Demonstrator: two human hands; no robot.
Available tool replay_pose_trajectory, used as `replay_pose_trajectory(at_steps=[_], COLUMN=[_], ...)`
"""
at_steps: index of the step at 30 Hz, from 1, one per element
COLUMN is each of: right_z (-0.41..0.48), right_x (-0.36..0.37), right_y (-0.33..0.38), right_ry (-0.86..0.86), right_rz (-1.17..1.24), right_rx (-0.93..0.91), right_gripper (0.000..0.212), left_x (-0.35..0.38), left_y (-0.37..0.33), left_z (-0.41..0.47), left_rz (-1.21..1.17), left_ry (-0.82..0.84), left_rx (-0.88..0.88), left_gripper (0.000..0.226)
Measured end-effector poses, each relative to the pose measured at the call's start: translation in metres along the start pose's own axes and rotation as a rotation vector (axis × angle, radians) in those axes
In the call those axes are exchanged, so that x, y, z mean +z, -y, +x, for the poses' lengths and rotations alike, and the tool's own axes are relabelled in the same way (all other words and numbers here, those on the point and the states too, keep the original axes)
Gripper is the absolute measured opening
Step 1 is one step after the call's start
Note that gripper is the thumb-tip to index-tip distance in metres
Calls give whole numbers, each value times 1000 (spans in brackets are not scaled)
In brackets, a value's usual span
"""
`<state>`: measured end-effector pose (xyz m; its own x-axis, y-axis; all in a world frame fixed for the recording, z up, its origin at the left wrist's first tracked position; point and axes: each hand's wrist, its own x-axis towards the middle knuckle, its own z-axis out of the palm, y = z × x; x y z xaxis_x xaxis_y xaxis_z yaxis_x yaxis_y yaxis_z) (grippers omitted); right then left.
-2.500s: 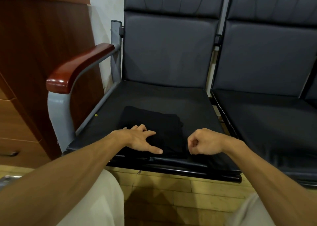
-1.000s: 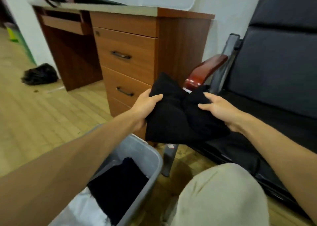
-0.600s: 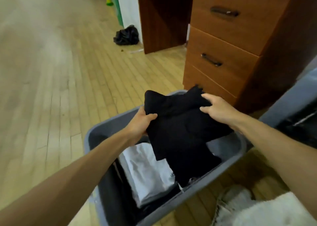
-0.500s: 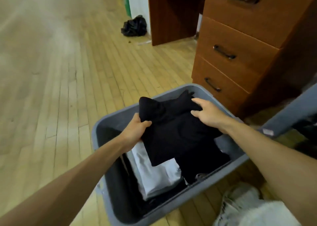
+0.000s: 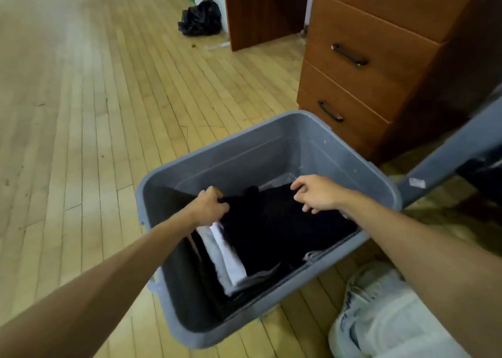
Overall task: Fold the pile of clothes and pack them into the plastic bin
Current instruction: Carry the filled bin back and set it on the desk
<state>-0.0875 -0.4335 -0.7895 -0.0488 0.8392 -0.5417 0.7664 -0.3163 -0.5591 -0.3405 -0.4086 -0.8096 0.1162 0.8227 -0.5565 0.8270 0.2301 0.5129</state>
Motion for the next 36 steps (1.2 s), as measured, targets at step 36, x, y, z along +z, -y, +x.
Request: replay_pose_trajectory(at_steps=[36], right_z=[-77], right_x=[-241], right_y=[-134], right_ry=[-39], right_rz=[57], right_rx=[-211], right_gripper=[38], left_x=[99], left_y=[-346], left_z=[37], left_rz=[-202], left_ry=[19], left_rx=[133], left_gripper=[21])
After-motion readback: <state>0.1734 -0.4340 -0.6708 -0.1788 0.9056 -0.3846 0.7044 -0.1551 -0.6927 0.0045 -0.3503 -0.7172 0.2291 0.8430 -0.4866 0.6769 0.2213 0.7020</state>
